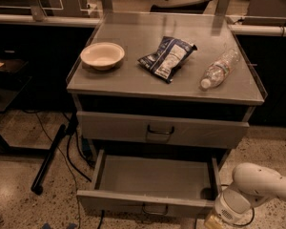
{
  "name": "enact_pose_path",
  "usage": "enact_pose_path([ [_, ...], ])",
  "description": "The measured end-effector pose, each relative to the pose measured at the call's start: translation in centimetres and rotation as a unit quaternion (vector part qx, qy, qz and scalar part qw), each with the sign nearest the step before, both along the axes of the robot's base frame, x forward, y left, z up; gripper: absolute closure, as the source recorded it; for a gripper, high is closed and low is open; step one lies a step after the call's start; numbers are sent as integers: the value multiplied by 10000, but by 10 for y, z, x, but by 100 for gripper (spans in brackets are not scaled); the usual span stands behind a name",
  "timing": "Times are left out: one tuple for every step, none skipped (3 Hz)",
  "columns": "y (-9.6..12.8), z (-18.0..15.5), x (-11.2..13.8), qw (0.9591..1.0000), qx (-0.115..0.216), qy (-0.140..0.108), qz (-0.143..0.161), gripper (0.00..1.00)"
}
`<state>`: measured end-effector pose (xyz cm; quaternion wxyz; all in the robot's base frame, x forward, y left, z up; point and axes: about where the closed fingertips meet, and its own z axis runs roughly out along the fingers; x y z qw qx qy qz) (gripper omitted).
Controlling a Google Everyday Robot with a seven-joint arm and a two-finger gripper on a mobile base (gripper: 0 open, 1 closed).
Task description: Close middle drawer
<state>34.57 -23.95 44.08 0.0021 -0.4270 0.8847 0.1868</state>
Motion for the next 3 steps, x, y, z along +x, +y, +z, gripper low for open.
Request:
enact_pose_path([
  [-2,-8,21,9997,-13,-208,-118,100],
  [-6,-3,55,9976,-93,-638,-270,100],
  [-6,-3,55,9976,-93,-638,-270,100],
])
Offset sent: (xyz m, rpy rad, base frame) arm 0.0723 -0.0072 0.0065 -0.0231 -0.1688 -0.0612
